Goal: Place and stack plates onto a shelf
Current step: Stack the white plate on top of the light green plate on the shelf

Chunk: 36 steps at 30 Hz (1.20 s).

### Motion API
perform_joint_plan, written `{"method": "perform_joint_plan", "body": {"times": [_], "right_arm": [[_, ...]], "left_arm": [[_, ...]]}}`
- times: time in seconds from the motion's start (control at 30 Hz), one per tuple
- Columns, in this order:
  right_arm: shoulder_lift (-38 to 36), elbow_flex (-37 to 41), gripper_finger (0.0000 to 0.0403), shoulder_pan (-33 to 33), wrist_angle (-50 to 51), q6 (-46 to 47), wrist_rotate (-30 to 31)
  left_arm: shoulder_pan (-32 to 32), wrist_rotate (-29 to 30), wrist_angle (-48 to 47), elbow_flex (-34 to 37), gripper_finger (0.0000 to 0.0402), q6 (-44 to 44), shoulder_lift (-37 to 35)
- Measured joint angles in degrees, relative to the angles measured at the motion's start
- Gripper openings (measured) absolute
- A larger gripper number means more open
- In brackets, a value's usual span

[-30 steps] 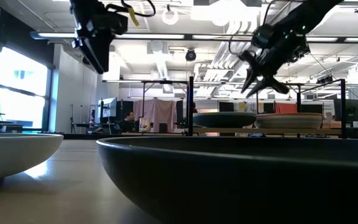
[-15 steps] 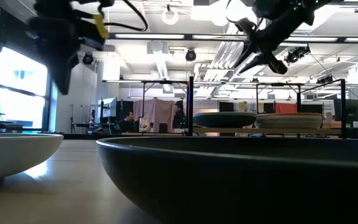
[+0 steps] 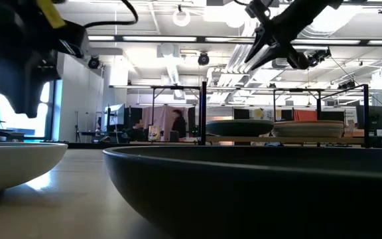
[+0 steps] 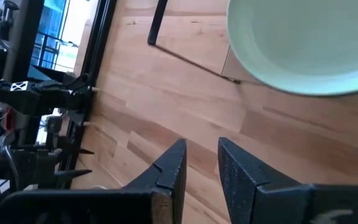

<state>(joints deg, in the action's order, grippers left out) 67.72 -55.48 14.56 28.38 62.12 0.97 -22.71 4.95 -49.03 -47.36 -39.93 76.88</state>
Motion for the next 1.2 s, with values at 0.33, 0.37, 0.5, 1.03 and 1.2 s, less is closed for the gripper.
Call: {"method": "perform_joint_plan", "body": {"times": [0.33, 0.37, 0.5, 1.03, 1.2], "right_arm": [[0.0, 0.0, 0.0074, -7.2, 0.0, 5.0, 6.0], [0.0, 0.0, 0.0074, -7.7, 0.0, 5.1, 6.1], [0.0, 0.0, 0.0074, -9.2, 0.0, 6.5, 7.6], [0.0, 0.0, 0.0074, -10.2, 0.0, 7.1, 9.6], [0.0, 0.0, 0.0074, -10.2, 0.0, 7.1, 9.6]], "left_arm": [[-7.7, 0.1, 10.9, 5.6, 0.017, -8.1, 0.0], [-8.3, 0.1, 11.9, 6.1, 0.017, -8.8, 0.0], [-10.5, 0.1, 14.2, 7.8, 0.017, -11.0, 0.0], [-13.8, 0.1, 17.2, 8.2, 0.017, -12.0, 1.3], [-13.8, 0.1, 18.2, 8.2, 0.017, -12.0, 4.5]]}}
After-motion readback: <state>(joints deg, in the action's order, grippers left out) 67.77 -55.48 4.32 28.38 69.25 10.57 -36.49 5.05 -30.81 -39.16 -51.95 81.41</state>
